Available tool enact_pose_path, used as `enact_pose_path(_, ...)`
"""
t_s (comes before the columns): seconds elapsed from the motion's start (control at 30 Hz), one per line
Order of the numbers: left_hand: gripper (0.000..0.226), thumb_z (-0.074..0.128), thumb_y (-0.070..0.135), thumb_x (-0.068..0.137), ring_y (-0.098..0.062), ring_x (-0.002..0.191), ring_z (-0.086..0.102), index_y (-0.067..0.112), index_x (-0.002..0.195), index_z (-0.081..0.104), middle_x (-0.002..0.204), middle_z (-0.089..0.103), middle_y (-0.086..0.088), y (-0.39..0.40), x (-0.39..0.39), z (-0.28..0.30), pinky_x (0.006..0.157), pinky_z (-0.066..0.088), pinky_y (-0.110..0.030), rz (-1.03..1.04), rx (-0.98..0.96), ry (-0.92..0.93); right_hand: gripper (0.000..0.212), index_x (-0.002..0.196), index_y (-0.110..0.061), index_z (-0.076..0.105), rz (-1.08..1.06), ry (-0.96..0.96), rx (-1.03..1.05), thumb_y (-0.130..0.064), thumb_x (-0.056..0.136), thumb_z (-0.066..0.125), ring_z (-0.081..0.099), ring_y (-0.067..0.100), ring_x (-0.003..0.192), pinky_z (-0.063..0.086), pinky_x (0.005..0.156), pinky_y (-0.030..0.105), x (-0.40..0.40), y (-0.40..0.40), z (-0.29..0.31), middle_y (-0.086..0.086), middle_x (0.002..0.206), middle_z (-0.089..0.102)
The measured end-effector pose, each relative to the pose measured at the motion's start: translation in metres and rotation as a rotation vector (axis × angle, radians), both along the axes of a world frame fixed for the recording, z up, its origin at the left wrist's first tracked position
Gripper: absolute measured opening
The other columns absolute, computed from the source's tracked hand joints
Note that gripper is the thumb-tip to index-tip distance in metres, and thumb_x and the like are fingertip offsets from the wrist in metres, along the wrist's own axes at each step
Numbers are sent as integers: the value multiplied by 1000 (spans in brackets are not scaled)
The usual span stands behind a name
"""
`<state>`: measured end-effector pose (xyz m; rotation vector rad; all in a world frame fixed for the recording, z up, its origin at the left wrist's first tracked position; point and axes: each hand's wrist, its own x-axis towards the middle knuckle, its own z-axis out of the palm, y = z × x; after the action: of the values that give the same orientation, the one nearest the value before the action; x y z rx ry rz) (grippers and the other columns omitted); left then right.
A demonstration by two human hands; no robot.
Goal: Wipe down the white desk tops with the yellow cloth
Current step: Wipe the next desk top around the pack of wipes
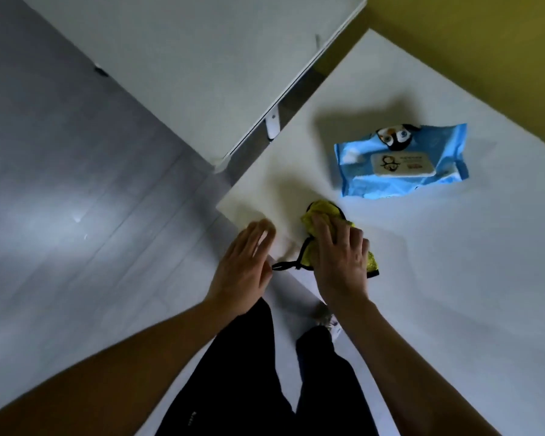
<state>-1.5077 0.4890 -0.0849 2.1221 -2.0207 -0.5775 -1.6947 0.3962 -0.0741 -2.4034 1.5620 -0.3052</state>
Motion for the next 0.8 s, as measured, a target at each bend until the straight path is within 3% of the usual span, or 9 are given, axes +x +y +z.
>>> enact_pose_path(0.1, 82, 57, 30, 103, -25, 162, 7, 11, 167, 11, 176, 8, -8, 22, -35, -1, 128, 29, -42, 172, 37, 93, 53, 144, -21, 44, 122, -49, 67, -15, 94, 58, 48, 38, 102, 47, 87, 54, -10, -13, 13, 16, 126, 52)
enact_pose_path(0.2, 75, 57, 27, 104, -27, 162, 12, 7, 166, 19, 175, 14, -11, 23, -53, -2, 125, 34, -47, 272, -6, 114, 50, 147, -21, 47, 253, -149, 107, -29, 98, 40, 49, 35, 110, 45, 94, 50, 2, -42, 28, 13, 131, 52)
enact_pose_path(0.33, 68, 53, 23, 105, -26, 161, 14, 5, 164, 24, 174, 17, -11, 19, -65, -8, 126, 33, -47, 378, -70, 145, 47, 143, -22, 54, 560, -187, -13, -27, 98, 42, 54, 35, 108, 46, 90, 48, 74, -88, 39, 12, 125, 58)
enact_pose_path(0.4, 69, 56, 21, 105, -27, 161, 16, 4, 164, 25, 173, 19, -12, 18, -73, -11, 127, 31, -45, 422, -99, 138, 48, 142, -23, 55, 773, -130, -16, -27, 96, 45, 55, 36, 109, 46, 89, 47, 119, -103, 39, 12, 124, 59)
enact_pose_path(0.53, 70, 64, 18, 101, -28, 160, 19, 3, 161, 31, 171, 25, -15, 15, -82, -16, 128, 25, -43, 491, -140, 112, 40, 136, -25, 55, 1184, 178, 28, -33, 97, 52, 54, 35, 117, 41, 96, 48, 174, -100, 11, 12, 126, 58)
enact_pose_path(0.67, 61, 51, 24, 106, -27, 161, 15, 2, 160, 33, 171, 25, -15, 13, -83, -21, 131, 13, -39, 512, -159, 57, 39, 125, -25, 59, 1303, 194, -16, -52, 97, 52, 59, 33, 108, 46, 93, 49, 191, -97, -5, 10, 116, 60)
enact_pose_path(0.8, 59, 49, 25, 105, -29, 161, 18, 2, 159, 38, 170, 26, -16, 18, -79, -26, 132, 12, -38, 480, -172, -10, 44, 124, -19, 59, 1318, 137, 18, -54, 101, 44, 59, 34, 107, 47, 92, 47, 193, -106, -6, 12, 116, 60)
